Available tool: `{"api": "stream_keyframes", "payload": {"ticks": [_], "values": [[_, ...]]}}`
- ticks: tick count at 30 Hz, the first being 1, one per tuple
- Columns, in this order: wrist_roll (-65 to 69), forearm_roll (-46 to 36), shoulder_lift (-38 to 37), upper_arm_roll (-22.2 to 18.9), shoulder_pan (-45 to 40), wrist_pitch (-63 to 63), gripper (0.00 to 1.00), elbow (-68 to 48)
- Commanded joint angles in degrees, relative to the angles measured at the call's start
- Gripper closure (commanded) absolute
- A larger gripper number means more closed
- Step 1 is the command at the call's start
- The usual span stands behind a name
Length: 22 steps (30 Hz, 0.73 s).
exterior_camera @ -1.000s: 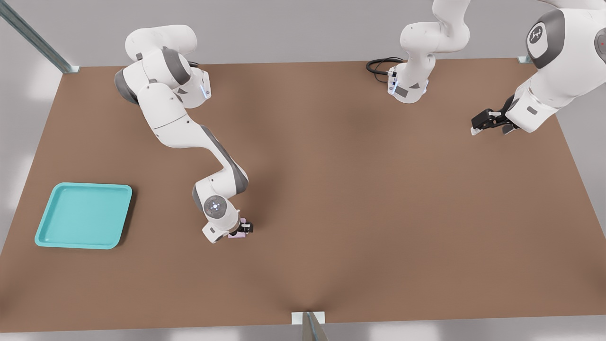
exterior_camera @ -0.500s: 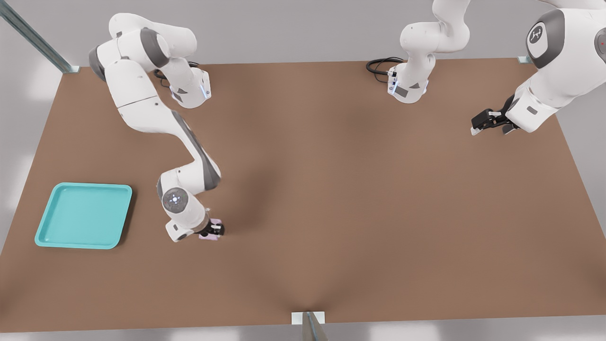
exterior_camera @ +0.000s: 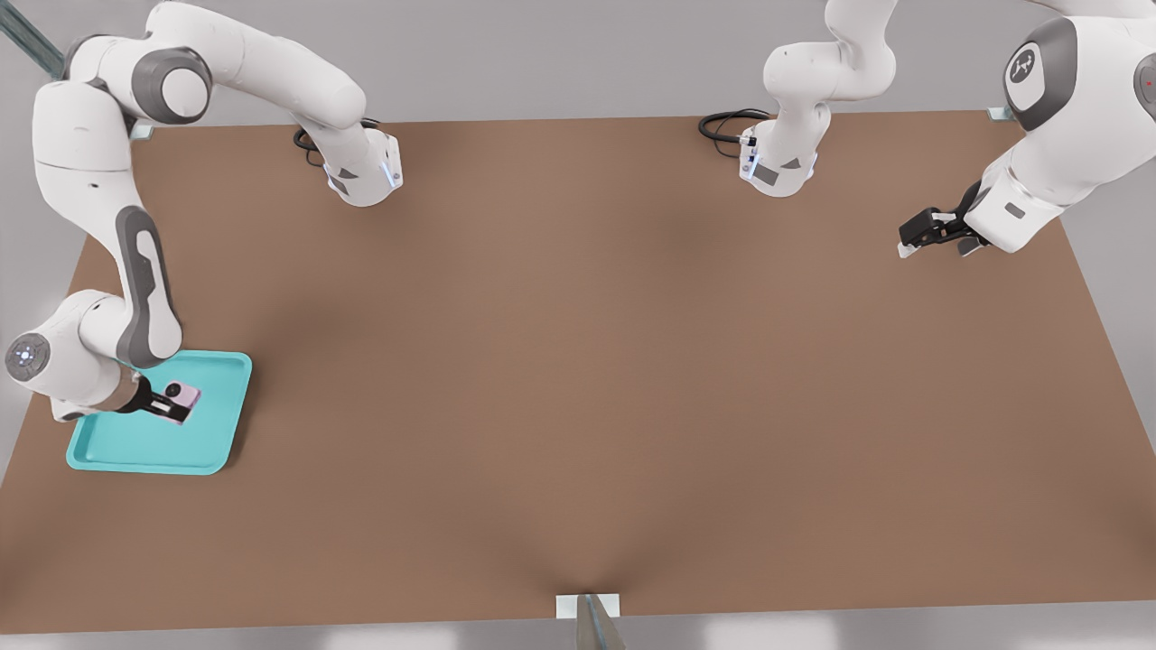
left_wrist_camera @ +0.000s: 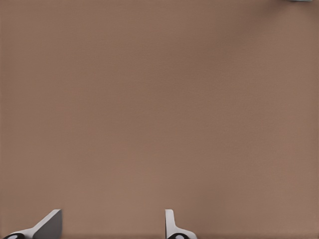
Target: Keep left arm still and place phone on the tray with right arm
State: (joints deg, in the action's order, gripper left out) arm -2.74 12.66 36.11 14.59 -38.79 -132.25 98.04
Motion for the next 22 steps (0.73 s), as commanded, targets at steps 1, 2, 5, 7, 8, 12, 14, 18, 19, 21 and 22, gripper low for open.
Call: {"api": "stream_keyframes", "payload": {"ticks": [1, 2, 5, 7, 8, 12, 14, 18, 19, 21, 22], "values": [[34.38, -0.01, 1.86, -0.26, -0.33, -0.46, 0.19, -1.27], [34.21, -0.01, 2.65, -0.44, -0.24, -1.52, 0.18, -1.18], [32.89, -0.36, 3.44, -0.61, 0.11, -1.69, 0.0, -1.27], [33.06, -0.27, 2.13, -0.61, 0.38, -1.08, 0.0, -3.2], [33.07, -0.36, -1.55, 0.0, 0.47, 1.37, 0.0, -3.29], [18.04, -4.67, -13.43, -6.59, 21.46, 34.34, 0.0, -20.6], [10.32, -7.46, -21.41, -12.82, 31.92, 39.08, 0.0, -20.43], [2.22, -12.75, -24.94, -18.46, 40.28, 42.08, 0.0, -20.96], [3.36, -13.01, -25.65, -18.37, 40.28, 42.08, 0.0, -20.26], [4.15, -12.66, -27.05, -18.01, 40.19, 42.08, 0.0, -17.62], [4.5, -12.66, -27.05, -18.1, 40.19, 42.08, 0.0, -17.53]]}}
